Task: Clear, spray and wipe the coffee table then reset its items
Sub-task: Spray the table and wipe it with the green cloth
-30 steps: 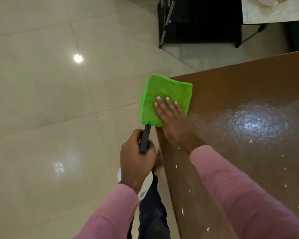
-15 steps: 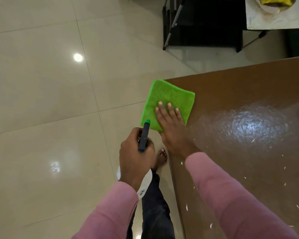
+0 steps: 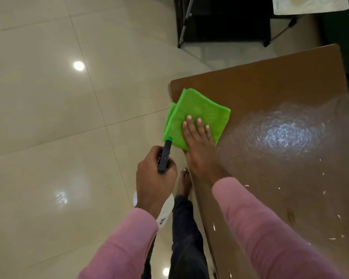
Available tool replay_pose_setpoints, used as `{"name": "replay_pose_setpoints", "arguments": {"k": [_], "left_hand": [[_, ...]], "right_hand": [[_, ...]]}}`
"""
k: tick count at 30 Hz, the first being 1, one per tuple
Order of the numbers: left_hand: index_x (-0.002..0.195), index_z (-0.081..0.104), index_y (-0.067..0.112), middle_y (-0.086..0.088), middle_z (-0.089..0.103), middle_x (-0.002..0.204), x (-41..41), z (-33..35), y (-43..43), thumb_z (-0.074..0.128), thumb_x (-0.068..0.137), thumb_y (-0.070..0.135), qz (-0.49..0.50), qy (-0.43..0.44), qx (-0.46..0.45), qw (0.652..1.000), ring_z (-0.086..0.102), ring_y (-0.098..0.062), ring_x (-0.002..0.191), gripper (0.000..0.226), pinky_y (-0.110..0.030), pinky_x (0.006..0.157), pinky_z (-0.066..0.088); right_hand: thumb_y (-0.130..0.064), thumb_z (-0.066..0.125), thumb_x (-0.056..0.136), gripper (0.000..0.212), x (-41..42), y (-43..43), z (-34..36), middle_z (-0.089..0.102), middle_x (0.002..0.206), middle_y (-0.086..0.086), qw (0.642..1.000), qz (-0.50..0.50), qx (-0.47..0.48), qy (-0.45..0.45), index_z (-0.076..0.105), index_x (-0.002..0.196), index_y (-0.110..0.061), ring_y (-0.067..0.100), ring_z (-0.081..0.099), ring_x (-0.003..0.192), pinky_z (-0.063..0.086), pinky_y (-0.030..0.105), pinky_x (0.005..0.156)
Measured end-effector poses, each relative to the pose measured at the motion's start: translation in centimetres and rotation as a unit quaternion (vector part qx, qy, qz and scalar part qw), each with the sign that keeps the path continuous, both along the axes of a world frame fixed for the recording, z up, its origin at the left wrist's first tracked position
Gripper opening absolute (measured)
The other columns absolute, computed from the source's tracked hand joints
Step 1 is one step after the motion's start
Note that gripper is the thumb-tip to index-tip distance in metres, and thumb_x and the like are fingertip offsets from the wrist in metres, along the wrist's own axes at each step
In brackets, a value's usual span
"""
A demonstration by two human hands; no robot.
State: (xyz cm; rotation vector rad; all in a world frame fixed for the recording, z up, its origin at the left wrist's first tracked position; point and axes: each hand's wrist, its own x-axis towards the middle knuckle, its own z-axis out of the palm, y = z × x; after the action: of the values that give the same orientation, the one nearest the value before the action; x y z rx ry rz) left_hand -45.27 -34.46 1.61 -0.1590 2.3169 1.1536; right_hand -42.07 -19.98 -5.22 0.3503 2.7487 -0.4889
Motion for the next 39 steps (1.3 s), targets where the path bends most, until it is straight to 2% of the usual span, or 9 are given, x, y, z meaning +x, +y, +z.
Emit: {"name": "replay_pose_setpoints", "arguments": {"k": [3, 7, 10, 13, 18, 25, 32, 37, 39], "left_hand": [[0.083, 0.060, 0.023, 0.003, 0.061, 0.065, 0.5, 0.4, -0.1, 0.059, 0.084, 0.011, -0.007, -0.002, -0.008, 1.000, 0.057, -0.019, 0.060, 0.013, -0.042, 0.056, 0.048], [0.083, 0.057, 0.027, 0.006, 0.060, 0.065, 0.8, 0.3, -0.5, 0.062, 0.085, 0.015, -0.031, 0.005, -0.021, 0.999, 0.058, -0.016, 0.057, 0.013, -0.042, 0.053, 0.052], [0.083, 0.056, 0.027, 0.006, 0.061, 0.066, 0.7, 0.0, -0.5, 0.065, 0.084, 0.014, -0.042, 0.008, -0.027, 0.999, 0.058, -0.016, 0.057, 0.015, -0.039, 0.053, 0.052], [0.083, 0.056, 0.025, 0.004, 0.061, 0.066, 0.6, 0.2, 0.1, 0.064, 0.083, 0.013, -0.038, -0.003, -0.016, 0.999, 0.059, -0.020, 0.059, 0.015, -0.043, 0.055, 0.053], [0.087, 0.060, 0.021, 0.006, 0.060, 0.068, 0.5, 1.2, 1.6, 0.062, 0.085, 0.010, -0.067, 0.007, -0.001, 0.998, 0.057, -0.015, 0.063, 0.012, -0.025, 0.052, 0.043], [0.088, 0.059, 0.023, 0.007, 0.059, 0.066, 2.2, 1.4, 3.1, 0.062, 0.087, 0.013, -0.092, -0.009, 0.002, 0.996, 0.058, -0.019, 0.061, 0.011, -0.037, 0.055, 0.053], [0.091, 0.058, 0.031, 0.011, 0.059, 0.069, 4.5, 1.6, 5.3, 0.062, 0.086, 0.022, -0.116, -0.010, -0.005, 0.993, 0.058, -0.020, 0.065, 0.011, -0.043, 0.068, 0.055], [0.092, 0.054, 0.037, 0.012, 0.061, 0.069, 6.0, 1.5, 6.4, 0.056, 0.082, 0.034, -0.131, -0.012, -0.027, 0.991, 0.061, -0.022, 0.065, 0.011, -0.049, 0.072, 0.056], [0.093, 0.054, 0.037, 0.012, 0.062, 0.071, 6.5, 1.6, 6.8, 0.056, 0.083, 0.036, -0.141, -0.025, -0.032, 0.989, 0.063, -0.022, 0.066, 0.010, -0.048, 0.074, 0.057]], "right_hand": [[-0.009, 0.048, 0.086, 0.078, 1.6, 2.4, -0.1, -0.004, 0.159, 0.000, 0.999, 0.045, -0.007, 0.008, 0.007, 0.153, -0.015, 0.018, -0.011, 0.144, -0.006, 0.039, 0.119], [-0.007, 0.049, 0.090, 0.075, 0.6, 7.7, 0.0, 0.001, 0.161, 0.009, 0.994, -0.105, 0.005, -0.004, 0.010, 0.153, -0.011, 0.028, -0.004, 0.148, 0.001, 0.047, 0.120], [-0.015, 0.047, 0.095, 0.070, -1.2, 6.9, 0.2, -0.003, 0.161, 0.010, 0.981, -0.194, -0.002, -0.010, 0.007, 0.153, -0.010, 0.031, -0.006, 0.148, -0.006, 0.042, 0.118], [-0.020, 0.042, 0.095, 0.070, -0.1, 2.7, 0.5, -0.005, 0.161, 0.010, 0.991, -0.135, -0.004, 0.002, 0.004, 0.153, -0.010, 0.031, -0.010, 0.147, -0.006, 0.044, 0.119], [-0.011, 0.040, 0.088, 0.074, 3.2, 2.3, 0.1, -0.001, 0.161, 0.003, 0.999, -0.037, -0.009, -0.003, 0.006, 0.153, -0.015, 0.019, -0.010, 0.146, -0.003, 0.042, 0.120], [-0.015, 0.045, 0.093, 0.071, 2.1, 6.9, 0.8, -0.001, 0.162, 0.008, 0.988, -0.150, 0.022, -0.019, 0.008, 0.154, -0.011, 0.030, -0.004, 0.148, 0.000, 0.045, 0.121], [-0.015, 0.042, 0.094, 0.072, 5.2, 6.3, 0.1, -0.004, 0.162, 0.000, 0.999, -0.031, 0.015, -0.008, 0.003, 0.154, -0.018, 0.022, -0.007, 0.148, -0.010, 0.037, 0.118], [-0.002, 0.040, 0.092, 0.066, 4.7, 10.7, 0.5, 0.005, 0.161, 0.006, 0.983, -0.176, -0.038, 0.041, 0.015, 0.153, -0.012, 0.025, 0.002, 0.149, -0.002, 0.036, 0.120], [-0.004, 0.042, 0.095, 0.057, 4.5, 13.0, 1.6, 0.022, 0.158, 0.013, 0.941, -0.300, -0.126, 0.094, 0.027, 0.150, -0.011, 0.028, 0.020, 0.145, 0.013, 0.038, 0.119]]}}
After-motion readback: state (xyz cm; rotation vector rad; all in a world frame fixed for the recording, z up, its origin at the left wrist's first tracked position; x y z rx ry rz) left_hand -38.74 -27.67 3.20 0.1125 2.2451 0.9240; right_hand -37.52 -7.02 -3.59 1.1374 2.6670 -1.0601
